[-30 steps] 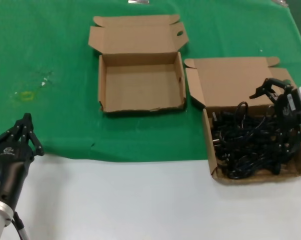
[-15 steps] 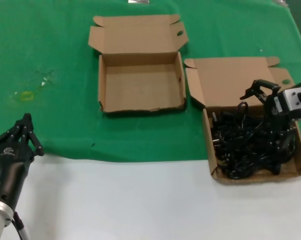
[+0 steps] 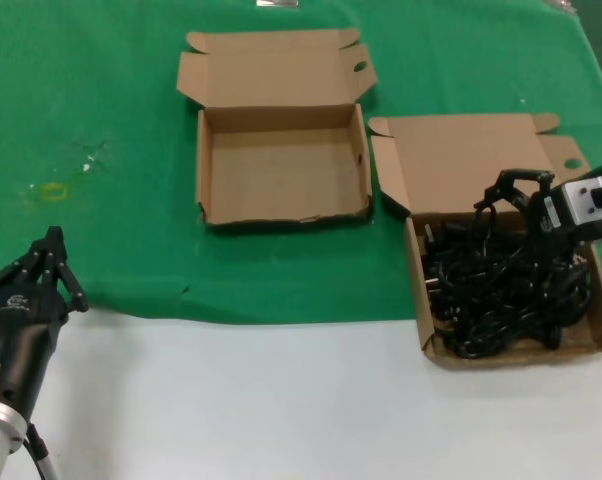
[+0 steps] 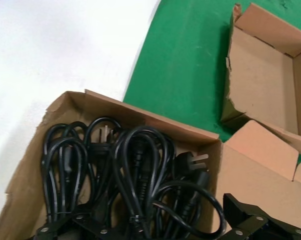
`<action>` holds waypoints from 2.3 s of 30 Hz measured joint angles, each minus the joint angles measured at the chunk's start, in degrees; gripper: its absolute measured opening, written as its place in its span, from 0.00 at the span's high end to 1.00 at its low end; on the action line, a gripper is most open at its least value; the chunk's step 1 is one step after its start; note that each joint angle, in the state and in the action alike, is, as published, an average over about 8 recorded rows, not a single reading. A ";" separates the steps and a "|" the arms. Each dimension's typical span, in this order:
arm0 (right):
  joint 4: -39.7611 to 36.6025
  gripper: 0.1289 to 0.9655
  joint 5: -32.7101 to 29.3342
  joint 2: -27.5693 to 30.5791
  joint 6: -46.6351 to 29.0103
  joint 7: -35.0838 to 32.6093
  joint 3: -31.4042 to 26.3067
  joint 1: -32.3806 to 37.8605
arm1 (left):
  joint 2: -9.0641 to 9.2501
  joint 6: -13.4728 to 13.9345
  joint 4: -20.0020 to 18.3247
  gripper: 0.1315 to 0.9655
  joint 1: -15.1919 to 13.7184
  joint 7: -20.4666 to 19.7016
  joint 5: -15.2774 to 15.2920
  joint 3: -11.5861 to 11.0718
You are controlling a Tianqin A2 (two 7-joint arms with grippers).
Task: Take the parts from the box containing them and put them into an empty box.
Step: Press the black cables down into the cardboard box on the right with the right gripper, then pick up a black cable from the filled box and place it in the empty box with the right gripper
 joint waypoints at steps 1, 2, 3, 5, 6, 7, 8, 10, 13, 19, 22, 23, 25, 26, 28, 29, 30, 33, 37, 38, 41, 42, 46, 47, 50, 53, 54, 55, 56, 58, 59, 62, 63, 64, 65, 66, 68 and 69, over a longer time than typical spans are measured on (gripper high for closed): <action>0.53 0.14 -0.05 0.24 -0.13 0.35 0.00 -0.26 | 0.00 0.00 0.00 0.99 0.00 0.00 0.00 0.00; 1.02 0.16 -0.10 0.47 -0.25 0.68 0.00 -0.50 | 0.00 0.00 0.00 0.99 0.00 0.00 0.00 0.00; 1.44 0.18 -0.15 0.67 -0.36 0.97 0.00 -0.70 | 0.00 0.00 0.00 0.99 0.00 0.00 0.00 0.00; 2.10 0.22 -0.28 1.04 -0.55 1.47 -0.02 -1.03 | 0.00 0.00 0.00 0.99 0.00 0.00 0.00 0.00; 2.34 0.24 -0.35 1.19 -0.63 1.68 -0.04 -1.16 | 0.00 0.00 0.00 0.99 0.00 0.00 0.00 0.00; 2.56 0.26 -0.44 1.33 -0.69 1.87 -0.06 -1.27 | 0.00 0.00 0.00 0.99 0.00 0.00 0.00 0.00; 2.73 0.26 -0.53 1.45 -0.73 2.04 -0.08 -1.37 | 0.00 0.00 0.00 0.99 0.00 0.00 0.00 0.00; 3.05 0.26 -0.71 1.66 -0.79 2.37 -0.13 -1.56 | 0.00 0.00 0.00 0.99 0.00 0.00 0.00 0.00; 3.50 0.33 -0.95 1.92 -0.85 2.82 -0.19 -1.87 | 0.00 0.00 0.00 0.99 0.00 0.00 0.01 0.00; 4.18 0.52 -1.27 2.25 -0.91 3.44 -0.25 -2.47 | 0.00 0.00 0.00 0.99 0.00 0.00 0.01 0.00; 4.34 0.57 -1.39 2.29 -0.87 3.59 -0.26 -2.66 | 0.00 0.00 0.00 0.99 0.00 0.00 0.00 0.00; 4.39 0.60 -1.42 2.30 -0.85 3.64 -0.26 -2.71 | 0.00 0.00 0.00 0.99 0.00 0.00 0.00 0.00; 4.47 0.66 -1.48 2.30 -0.81 3.72 -0.25 -2.79 | 0.00 0.00 0.00 0.99 0.00 0.00 0.00 0.00; 4.53 0.69 -1.51 2.31 -0.79 3.76 -0.25 -2.82 | 0.00 0.00 0.00 0.99 0.00 0.00 0.00 0.00; 4.67 0.75 -1.55 2.34 -0.78 3.88 -0.22 -2.88 | 0.00 0.00 0.00 0.99 0.00 0.00 0.00 0.00; 4.76 0.75 -1.57 2.36 -0.78 3.96 -0.21 -2.90 | 0.00 0.00 0.00 0.99 0.00 0.00 0.00 0.00; 4.87 0.76 -1.60 2.41 -0.80 4.06 -0.20 -2.92 | 0.00 0.00 0.00 0.99 0.00 0.00 0.00 0.00; 5.51 0.81 -1.64 2.71 -0.99 4.61 -0.13 -3.03 | 0.00 0.00 0.00 0.99 0.00 0.00 0.00 0.00; 7.14 0.88 -1.62 3.56 -1.79 6.07 0.01 -3.30 | 0.00 0.00 0.00 0.99 0.00 0.00 0.00 0.00; 7.69 0.88 -1.60 3.85 -2.10 6.55 0.05 -3.36 | 0.00 0.00 0.00 0.99 0.00 0.00 0.00 0.00; 9.72 0.88 -1.53 4.85 -3.27 8.26 0.19 -3.50 | 0.00 0.00 0.00 0.99 0.00 0.01 0.00 0.00; 10.47 0.88 -1.50 5.20 -3.69 8.88 0.24 -3.51 | 0.00 0.00 0.00 0.99 0.00 0.01 0.00 0.00; 13.74 0.89 -1.27 6.55 -5.63 11.80 0.57 -3.21 | 0.00 0.00 0.00 0.99 0.00 0.01 0.00 0.00; 14.50 0.89 -1.17 6.81 -6.13 12.57 0.68 -3.03 | 0.00 0.00 0.00 0.99 0.00 0.01 0.00 0.00; 16.37 0.89 -0.77 7.24 -7.53 14.83 1.06 -2.18 | 0.00 0.00 0.00 0.99 0.00 0.02 0.00 0.00; 17.29 0.89 -0.23 6.94 -8.59 16.79 1.47 -0.91 | 0.00 0.00 0.00 0.99 0.00 0.02 0.00 0.00; 17.32 0.89 -0.04 6.66 -8.82 17.33 1.59 -0.41 | 0.00 0.00 0.00 0.99 0.00 0.02 0.00 0.00; 17.24 0.89 0.14 6.31 -8.99 17.80 1.71 0.09 | 0.00 0.00 0.00 0.99 0.00 0.02 0.00 0.00; 17.01 0.89 0.29 5.88 -9.06 18.18 1.80 0.60 | 0.00 0.00 0.00 0.99 0.00 0.02 0.00 0.00; 16.17 0.89 0.53 4.80 -8.95 18.72 1.92 1.63 | 0.00 0.00 0.00 0.99 0.00 0.02 0.00 0.00; 15.59 0.89 0.60 4.17 -8.75 18.85 1.95 2.12 | 0.00 0.00 0.00 0.99 0.00 0.02 0.00 0.00; 13.37 0.89 0.71 1.90 -7.52 18.80 1.98 3.44 | 0.00 0.00 0.00 0.99 0.00 0.02 -0.01 0.00; 12.56 0.89 0.72 1.07 -6.96 18.69 1.97 3.82 | 0.00 0.00 0.00 0.99 0.00 0.02 -0.01 0.00; 11.74 0.89 0.74 0.21 -6.35 18.56 1.98 4.17 | 0.00 0.00 0.00 0.99 0.00 0.02 -0.01 0.00; 10.89 0.89 0.77 -0.71 -5.67 18.42 1.98 4.49 | 0.00 0.00 0.00 0.99 0.00 0.02 -0.01 0.00; 10.07 0.89 0.81 -1.63 -4.96 18.27 2.00 4.78 | 0.00 0.00 0.00 0.99 0.00 0.02 -0.01 0.00; 8.42 0.89 0.90 -3.50 -3.53 17.94 2.00 5.31 | 0.00 0.00 0.00 0.99 0.00 0.01 -0.01 0.00; 7.59 0.89 0.93 -4.43 -2.84 17.77 1.99 5.56 | 0.00 0.00 0.00 0.99 0.00 0.01 -0.01 0.00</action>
